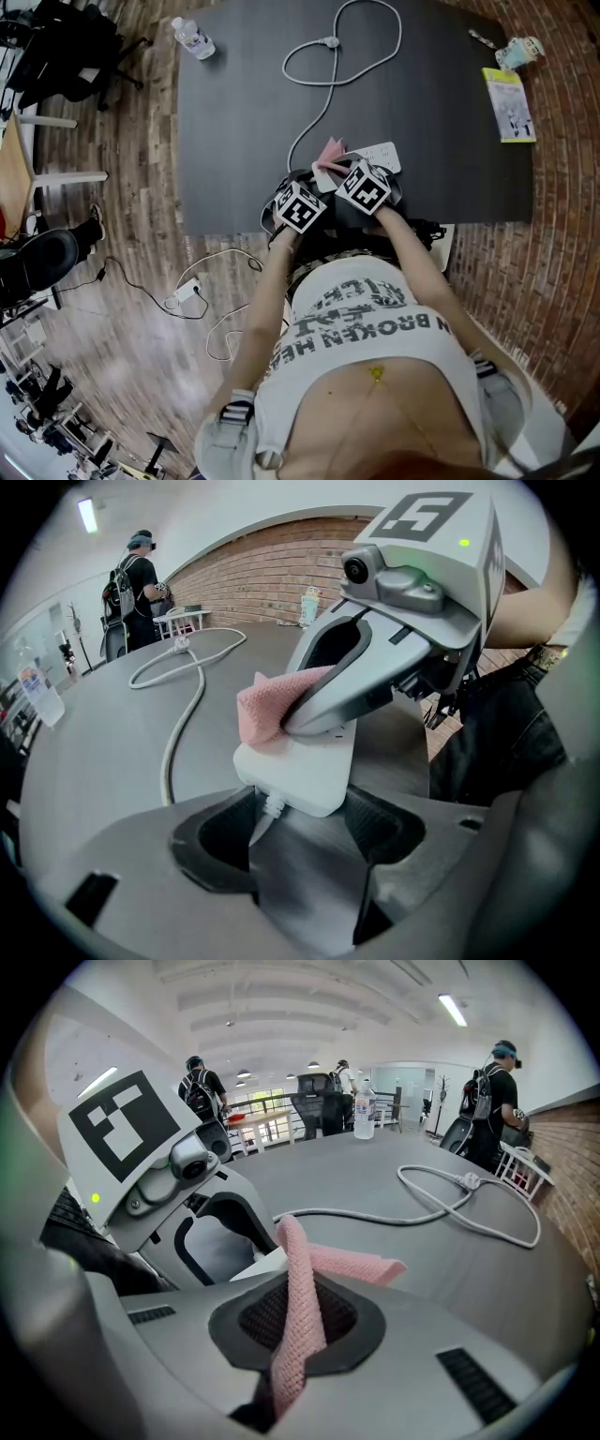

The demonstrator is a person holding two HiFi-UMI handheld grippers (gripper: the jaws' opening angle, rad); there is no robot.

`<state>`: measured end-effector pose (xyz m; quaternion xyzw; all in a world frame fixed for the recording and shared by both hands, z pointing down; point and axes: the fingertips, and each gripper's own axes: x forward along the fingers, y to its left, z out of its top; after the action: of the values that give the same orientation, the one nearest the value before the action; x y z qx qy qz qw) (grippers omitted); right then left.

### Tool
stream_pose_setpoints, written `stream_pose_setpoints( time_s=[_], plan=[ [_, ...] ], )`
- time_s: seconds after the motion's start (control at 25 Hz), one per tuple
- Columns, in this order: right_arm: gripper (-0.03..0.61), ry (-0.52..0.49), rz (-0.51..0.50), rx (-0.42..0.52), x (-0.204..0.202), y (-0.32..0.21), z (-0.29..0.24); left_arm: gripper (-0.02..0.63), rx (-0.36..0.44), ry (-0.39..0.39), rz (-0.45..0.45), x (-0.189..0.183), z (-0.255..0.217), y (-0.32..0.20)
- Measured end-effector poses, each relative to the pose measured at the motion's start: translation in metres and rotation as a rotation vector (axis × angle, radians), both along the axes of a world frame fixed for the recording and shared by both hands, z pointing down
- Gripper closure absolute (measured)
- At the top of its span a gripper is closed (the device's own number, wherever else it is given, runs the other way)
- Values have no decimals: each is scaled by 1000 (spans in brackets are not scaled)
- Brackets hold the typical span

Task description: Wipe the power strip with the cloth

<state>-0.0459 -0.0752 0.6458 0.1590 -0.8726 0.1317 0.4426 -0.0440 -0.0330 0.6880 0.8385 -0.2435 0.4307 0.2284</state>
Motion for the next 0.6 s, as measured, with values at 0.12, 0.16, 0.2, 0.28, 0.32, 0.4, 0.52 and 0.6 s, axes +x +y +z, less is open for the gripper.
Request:
stream_pose_setpoints(
  time_s=[0.12, 0.16, 0.2, 0.28, 0.32, 0.4, 0.52, 0.6],
  plan=[
    [561, 1, 19, 2, 6, -2, 1, 334, -3, -1, 1, 0, 0, 1],
    [561, 2, 23, 4, 8, -2, 1, 334, -4, -1, 1, 0, 0, 1],
    [561, 4, 27, 5, 9, -3, 1, 334, -3, -1, 1, 0, 0, 0],
    [561, 6, 35, 7, 13, -5, 1, 334, -2, -2, 1, 0, 0, 0],
    [561, 7, 37, 7, 14, -5, 1, 334, -3, -2, 1, 0, 0, 0],
    [561, 8, 39, 9, 15, -6, 0, 334, -4, -2, 0, 0, 0, 0],
    [561, 16, 39, 11, 16, -6, 1, 334, -1, 0, 0, -1, 0, -1],
    [561, 18, 41, 15, 18, -7, 1, 334, 0, 1, 0, -1, 0, -1]
  ],
)
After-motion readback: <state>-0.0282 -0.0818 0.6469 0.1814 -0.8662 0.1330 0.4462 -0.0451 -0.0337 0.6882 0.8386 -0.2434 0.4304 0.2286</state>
